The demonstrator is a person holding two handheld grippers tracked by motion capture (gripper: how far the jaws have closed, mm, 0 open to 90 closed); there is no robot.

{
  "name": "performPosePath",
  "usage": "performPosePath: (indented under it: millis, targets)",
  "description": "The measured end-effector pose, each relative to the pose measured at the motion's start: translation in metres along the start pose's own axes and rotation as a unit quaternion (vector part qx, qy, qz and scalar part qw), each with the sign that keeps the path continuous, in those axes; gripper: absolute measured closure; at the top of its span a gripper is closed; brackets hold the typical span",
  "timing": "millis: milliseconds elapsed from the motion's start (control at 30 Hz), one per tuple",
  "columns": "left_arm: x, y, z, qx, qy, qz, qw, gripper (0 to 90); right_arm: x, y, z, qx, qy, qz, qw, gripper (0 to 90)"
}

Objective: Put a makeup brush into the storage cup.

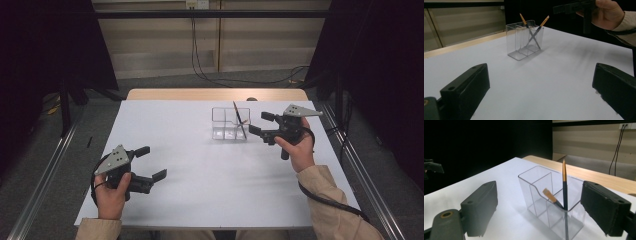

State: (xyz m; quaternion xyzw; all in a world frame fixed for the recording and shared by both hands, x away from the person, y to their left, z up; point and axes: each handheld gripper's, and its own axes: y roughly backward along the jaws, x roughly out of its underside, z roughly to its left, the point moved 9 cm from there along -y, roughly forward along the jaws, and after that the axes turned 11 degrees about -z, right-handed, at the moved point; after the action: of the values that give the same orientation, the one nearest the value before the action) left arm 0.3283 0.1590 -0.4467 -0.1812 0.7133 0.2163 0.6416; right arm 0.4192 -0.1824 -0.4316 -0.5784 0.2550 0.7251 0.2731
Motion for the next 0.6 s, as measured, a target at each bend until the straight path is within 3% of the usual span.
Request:
performPosePath:
  millis: [600]
  targets:
    - [0.002,0.0,0.0,0.001,0.003,0.002,1.0,1.0,0.009,0.027,0.001,-0.007,0.011,0.007,0.9999,8.7]
